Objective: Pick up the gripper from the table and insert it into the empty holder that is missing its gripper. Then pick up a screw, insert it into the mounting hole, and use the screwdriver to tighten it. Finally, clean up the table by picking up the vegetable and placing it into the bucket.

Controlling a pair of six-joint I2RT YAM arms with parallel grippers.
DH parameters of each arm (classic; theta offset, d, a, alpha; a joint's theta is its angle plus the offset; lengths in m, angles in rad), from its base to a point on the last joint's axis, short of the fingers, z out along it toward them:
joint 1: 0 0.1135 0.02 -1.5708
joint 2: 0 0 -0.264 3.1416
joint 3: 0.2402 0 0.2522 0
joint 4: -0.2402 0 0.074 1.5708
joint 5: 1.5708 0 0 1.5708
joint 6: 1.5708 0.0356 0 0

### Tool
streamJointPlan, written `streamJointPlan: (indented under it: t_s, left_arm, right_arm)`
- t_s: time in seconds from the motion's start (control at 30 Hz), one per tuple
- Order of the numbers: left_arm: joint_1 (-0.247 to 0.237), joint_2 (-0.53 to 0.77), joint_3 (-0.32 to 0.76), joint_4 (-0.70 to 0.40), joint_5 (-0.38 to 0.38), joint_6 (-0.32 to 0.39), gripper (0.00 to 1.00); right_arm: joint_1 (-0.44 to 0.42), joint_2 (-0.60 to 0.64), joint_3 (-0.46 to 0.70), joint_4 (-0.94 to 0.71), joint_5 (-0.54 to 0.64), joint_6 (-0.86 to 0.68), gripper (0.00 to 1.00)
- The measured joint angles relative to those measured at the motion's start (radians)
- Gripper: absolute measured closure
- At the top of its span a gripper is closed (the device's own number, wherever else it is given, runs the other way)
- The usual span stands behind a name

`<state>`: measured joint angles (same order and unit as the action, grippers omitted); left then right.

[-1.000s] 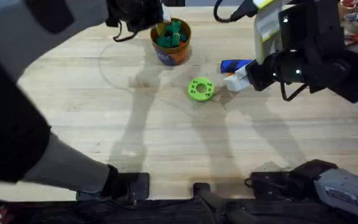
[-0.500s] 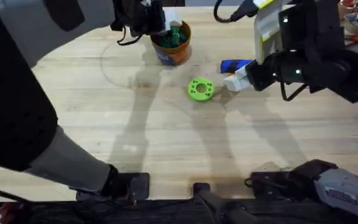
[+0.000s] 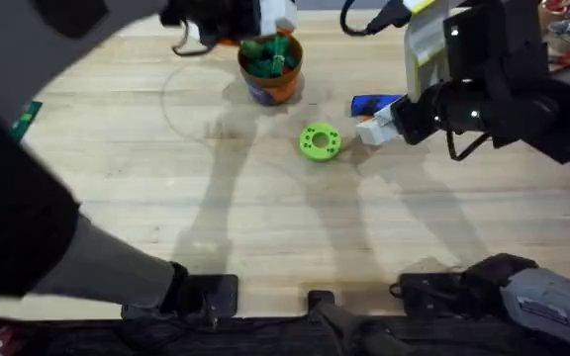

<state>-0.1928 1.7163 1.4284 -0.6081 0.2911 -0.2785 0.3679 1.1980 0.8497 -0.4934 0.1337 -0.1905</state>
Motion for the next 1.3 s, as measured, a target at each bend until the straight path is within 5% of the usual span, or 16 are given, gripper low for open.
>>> streamJointPlan:
  t_s: [0.33, 0.63, 1.3]
  left_arm:
    - [0.001, -0.347, 0.086, -0.321, -0.158, 0.112, 0.021]
    - [0.001, -0.503, 0.087, -0.549, -0.196, 0.144, 0.018]
    - [0.001, -0.517, 0.087, -0.596, -0.232, 0.148, 0.018]
  right_arm:
    - [0.0, 0.0, 0.0, -0.002, 0.0, 0.0, 0.024]
    - [0.0, 0.0, 0.0, -0.001, 0.0, 0.0, 0.024]
    - [0.0, 0.0, 0.0, -0.002, 0.0, 0.0, 0.024]
